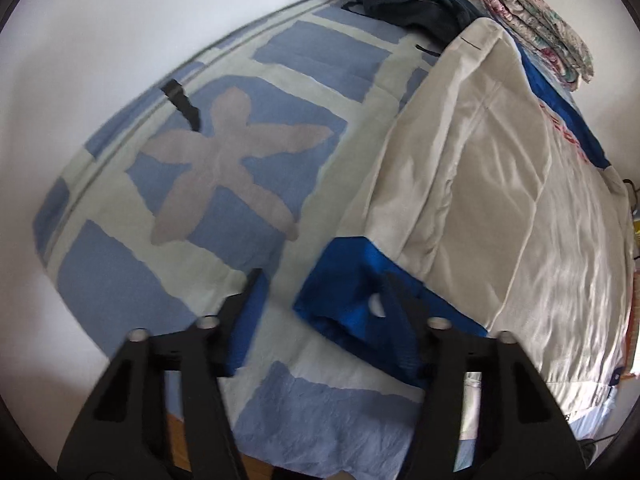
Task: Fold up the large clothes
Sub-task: 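Grasp the blue cuff of a jacket sleeve with the left gripper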
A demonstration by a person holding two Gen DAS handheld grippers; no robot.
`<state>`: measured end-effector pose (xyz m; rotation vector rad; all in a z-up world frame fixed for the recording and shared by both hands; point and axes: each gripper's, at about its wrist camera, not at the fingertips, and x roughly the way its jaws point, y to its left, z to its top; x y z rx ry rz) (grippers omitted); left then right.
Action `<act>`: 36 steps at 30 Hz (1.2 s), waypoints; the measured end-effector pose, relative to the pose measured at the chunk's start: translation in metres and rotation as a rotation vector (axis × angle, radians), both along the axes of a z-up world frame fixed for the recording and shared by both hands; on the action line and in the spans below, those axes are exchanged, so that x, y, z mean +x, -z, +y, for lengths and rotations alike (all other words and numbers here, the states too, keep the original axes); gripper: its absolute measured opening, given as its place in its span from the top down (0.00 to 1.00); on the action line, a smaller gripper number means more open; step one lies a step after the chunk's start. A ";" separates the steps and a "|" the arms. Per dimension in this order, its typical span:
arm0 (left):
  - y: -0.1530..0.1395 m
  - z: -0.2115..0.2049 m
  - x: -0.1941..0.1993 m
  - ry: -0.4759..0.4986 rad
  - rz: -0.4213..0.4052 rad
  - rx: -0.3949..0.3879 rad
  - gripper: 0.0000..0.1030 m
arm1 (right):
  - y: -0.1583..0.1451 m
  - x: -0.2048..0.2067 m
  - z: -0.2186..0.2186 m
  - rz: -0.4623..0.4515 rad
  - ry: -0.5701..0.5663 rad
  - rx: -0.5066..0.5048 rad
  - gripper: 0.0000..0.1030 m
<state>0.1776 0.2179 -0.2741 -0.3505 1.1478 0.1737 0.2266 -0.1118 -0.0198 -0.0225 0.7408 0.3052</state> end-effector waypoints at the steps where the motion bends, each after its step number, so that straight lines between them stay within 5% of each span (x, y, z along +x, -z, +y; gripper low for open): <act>1: 0.000 -0.001 0.001 0.015 -0.013 -0.005 0.72 | 0.005 0.008 0.006 0.015 -0.012 0.003 0.16; 4: -0.006 -0.005 0.001 0.048 -0.041 -0.028 0.95 | 0.017 0.026 0.021 0.047 -0.041 0.011 0.16; 15: -0.082 -0.017 -0.024 0.121 -0.273 -0.018 0.98 | 0.066 0.138 0.073 0.277 -0.115 0.197 0.19; 23: -0.124 -0.041 -0.027 0.191 -0.400 0.019 0.98 | 0.100 0.238 0.155 0.449 -0.116 0.306 0.27; 30: -0.134 -0.051 -0.033 0.237 -0.436 0.029 0.99 | 0.123 0.292 0.215 0.508 -0.089 0.261 0.27; 36: -0.135 -0.056 -0.033 0.275 -0.450 0.033 0.99 | 0.142 0.323 0.260 0.537 -0.063 0.116 0.27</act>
